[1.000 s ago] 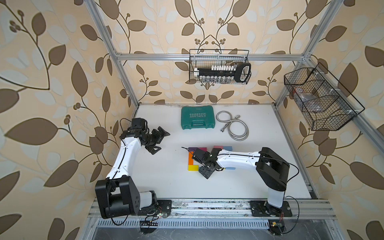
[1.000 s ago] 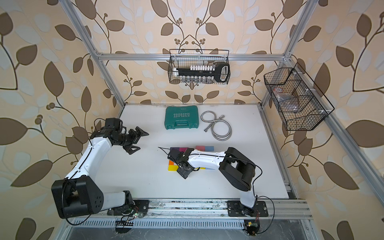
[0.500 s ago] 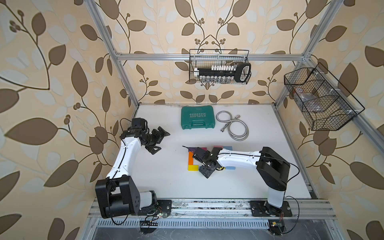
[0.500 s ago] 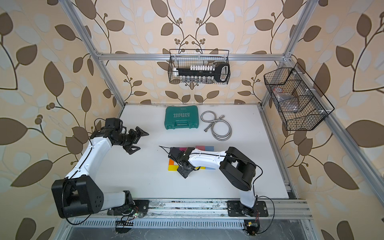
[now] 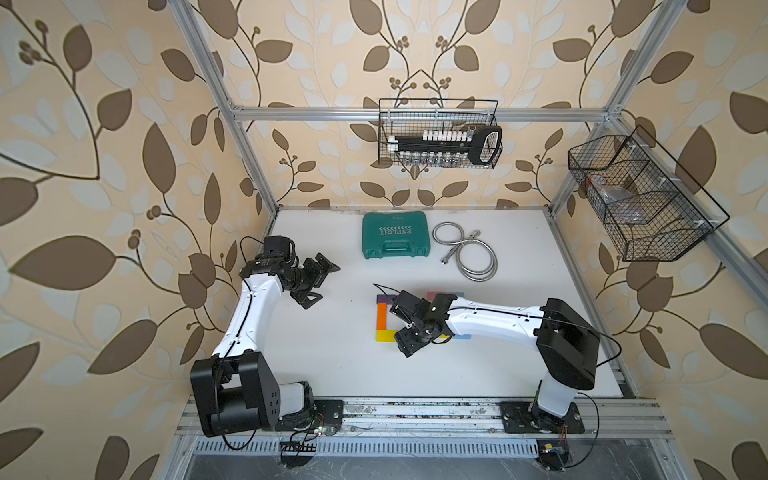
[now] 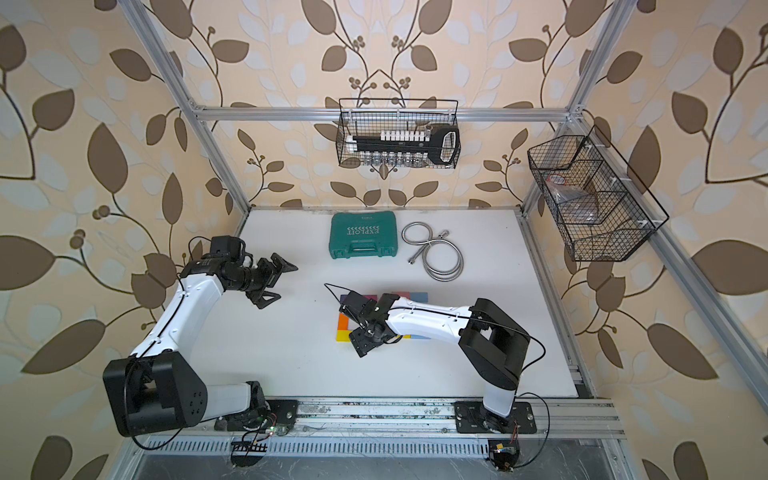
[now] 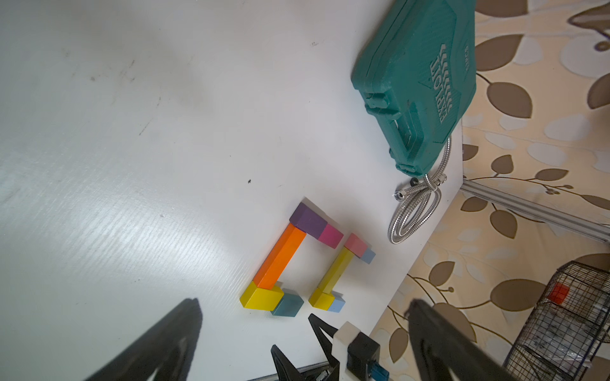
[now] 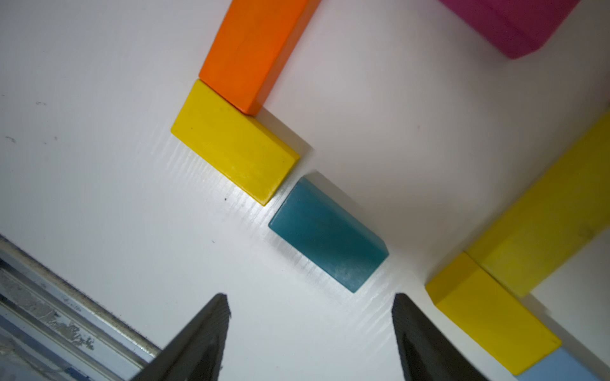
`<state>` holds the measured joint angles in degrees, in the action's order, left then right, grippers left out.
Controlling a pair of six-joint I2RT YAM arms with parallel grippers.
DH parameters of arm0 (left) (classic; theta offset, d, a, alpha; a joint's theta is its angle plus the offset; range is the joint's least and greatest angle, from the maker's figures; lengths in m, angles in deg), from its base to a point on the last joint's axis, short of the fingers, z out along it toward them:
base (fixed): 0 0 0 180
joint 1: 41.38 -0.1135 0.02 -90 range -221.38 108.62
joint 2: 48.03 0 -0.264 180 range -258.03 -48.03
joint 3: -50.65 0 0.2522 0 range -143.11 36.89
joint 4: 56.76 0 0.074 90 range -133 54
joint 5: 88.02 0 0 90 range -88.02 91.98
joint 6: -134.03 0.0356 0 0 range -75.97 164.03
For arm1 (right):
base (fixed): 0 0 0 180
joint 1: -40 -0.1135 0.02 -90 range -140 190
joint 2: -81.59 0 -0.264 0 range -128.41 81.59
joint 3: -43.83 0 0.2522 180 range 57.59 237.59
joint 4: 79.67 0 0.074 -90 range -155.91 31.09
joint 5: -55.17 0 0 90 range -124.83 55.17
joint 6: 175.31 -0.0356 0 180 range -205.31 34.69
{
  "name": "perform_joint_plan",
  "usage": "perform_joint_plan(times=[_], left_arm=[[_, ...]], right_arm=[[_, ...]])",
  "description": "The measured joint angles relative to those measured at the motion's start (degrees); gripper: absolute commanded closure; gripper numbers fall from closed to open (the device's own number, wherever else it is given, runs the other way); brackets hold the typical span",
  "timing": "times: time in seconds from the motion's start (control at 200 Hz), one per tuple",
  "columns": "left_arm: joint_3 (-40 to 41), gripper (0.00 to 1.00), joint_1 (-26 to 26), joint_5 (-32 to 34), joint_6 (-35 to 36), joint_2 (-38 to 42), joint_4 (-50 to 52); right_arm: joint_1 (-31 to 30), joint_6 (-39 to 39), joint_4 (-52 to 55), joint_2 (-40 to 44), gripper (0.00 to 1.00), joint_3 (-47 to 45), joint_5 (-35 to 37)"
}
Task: Assemble the letter c with building blocks
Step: Assemble the building block at the center of the board.
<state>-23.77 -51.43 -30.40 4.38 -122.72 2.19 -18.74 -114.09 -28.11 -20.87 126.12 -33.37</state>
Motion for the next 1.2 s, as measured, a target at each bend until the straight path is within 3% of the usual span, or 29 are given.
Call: perform_joint_plan(times=[0.515,1.2], left_arm=[[0.0,0.01,0.0,0.0,0.0,0.0,0.0],[0.0,0.01,0.0,0.0,0.0,0.0,0.0]], right_arm=[[0.0,-4.7,-4.2,-1.5,0.24,-2.6,-4.0],[1.5,-5.3,-6.3,-2.8,0.24,-2.6,-6.1]])
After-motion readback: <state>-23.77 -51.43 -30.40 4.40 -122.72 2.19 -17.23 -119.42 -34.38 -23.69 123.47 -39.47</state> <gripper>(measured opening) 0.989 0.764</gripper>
